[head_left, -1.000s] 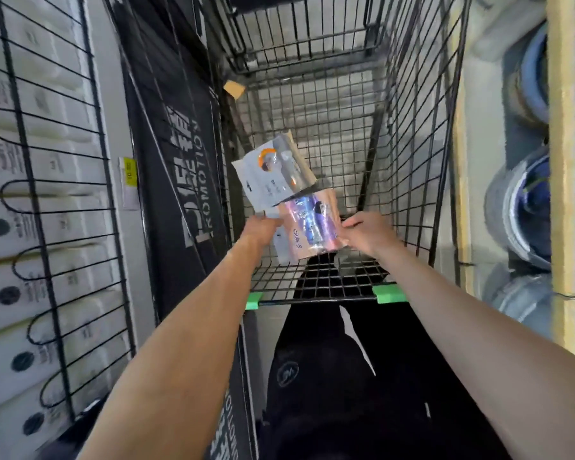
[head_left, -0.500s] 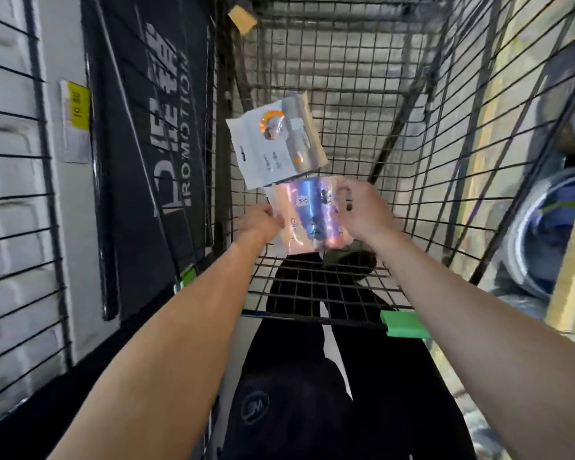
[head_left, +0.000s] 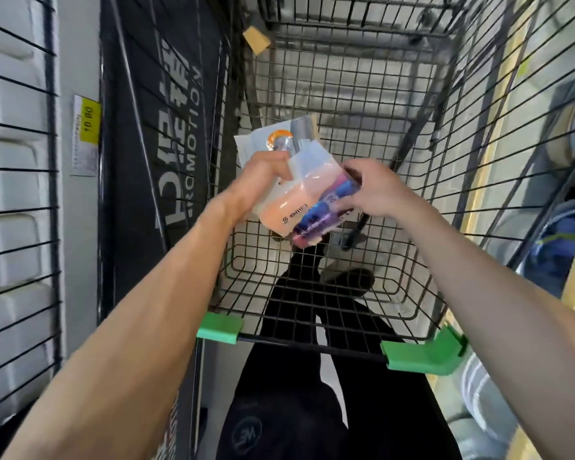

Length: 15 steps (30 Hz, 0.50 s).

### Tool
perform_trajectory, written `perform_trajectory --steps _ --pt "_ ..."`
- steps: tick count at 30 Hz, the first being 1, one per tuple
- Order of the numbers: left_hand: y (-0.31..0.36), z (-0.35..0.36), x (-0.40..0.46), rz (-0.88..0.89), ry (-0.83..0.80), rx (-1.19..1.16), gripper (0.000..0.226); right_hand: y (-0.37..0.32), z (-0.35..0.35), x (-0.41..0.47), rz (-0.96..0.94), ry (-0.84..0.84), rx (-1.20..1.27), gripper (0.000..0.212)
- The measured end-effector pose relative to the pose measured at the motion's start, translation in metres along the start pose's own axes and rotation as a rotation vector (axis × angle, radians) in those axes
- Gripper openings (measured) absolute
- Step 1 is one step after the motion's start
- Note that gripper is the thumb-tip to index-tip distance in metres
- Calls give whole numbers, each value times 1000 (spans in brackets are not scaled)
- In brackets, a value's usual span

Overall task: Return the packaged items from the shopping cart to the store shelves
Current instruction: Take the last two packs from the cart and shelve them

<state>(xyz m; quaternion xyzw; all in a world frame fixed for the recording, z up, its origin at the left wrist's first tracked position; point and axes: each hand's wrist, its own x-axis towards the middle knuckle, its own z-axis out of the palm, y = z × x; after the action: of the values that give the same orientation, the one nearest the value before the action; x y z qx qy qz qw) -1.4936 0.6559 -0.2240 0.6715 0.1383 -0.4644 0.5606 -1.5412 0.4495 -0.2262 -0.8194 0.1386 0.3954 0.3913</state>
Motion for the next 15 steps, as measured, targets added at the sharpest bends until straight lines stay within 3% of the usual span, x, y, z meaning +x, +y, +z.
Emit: perform_trajectory --steps 3,9,15 --pt "0 -5 8 -19 71 -133 5 2 -13 3 32 -20 59 44" --pt "-43 14 14 -374 676 -424 6 8 -37 -6 182 244 21 37" --pt "-45 32 26 -633 460 -875 38 15 -40 -9 270 433 132 30"
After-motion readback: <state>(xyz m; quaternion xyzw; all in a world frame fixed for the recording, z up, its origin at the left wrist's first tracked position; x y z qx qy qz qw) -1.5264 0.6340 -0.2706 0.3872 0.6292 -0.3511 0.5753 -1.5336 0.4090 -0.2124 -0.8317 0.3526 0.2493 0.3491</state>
